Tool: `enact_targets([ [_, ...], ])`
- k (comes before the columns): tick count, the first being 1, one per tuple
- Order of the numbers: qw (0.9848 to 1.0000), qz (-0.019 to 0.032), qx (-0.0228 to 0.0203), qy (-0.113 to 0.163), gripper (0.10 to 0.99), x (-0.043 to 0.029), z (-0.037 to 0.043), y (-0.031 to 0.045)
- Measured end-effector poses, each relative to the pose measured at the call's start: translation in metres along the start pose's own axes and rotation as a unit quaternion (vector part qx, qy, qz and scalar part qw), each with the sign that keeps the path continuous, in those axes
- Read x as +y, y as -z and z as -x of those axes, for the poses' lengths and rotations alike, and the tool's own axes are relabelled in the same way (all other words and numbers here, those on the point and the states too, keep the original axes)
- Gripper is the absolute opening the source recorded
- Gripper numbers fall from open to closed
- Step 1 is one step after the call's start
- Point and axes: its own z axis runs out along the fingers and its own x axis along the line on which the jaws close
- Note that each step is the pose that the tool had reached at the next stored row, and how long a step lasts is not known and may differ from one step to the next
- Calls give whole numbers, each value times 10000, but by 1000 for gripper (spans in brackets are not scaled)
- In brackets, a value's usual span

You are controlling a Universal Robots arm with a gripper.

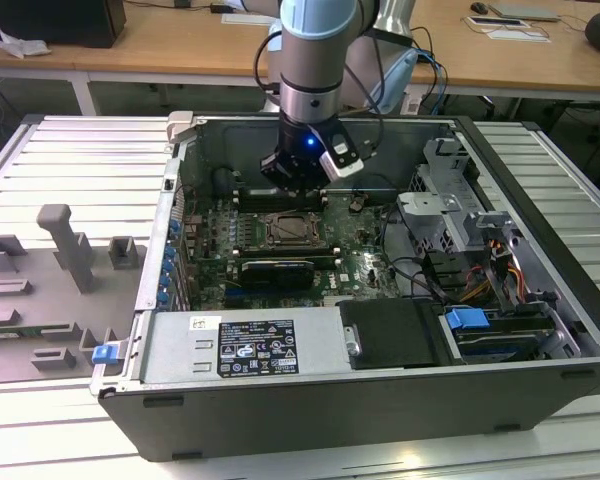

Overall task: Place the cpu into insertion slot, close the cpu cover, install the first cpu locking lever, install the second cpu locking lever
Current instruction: 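Install the first cpu locking lever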

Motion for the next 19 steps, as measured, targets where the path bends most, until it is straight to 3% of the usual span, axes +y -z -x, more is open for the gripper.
enact_targets([
  [7,10000,-7,1,0,106,-5,8,-51],
  [19,10000,-23,1,1,106,-6,11,-61],
])
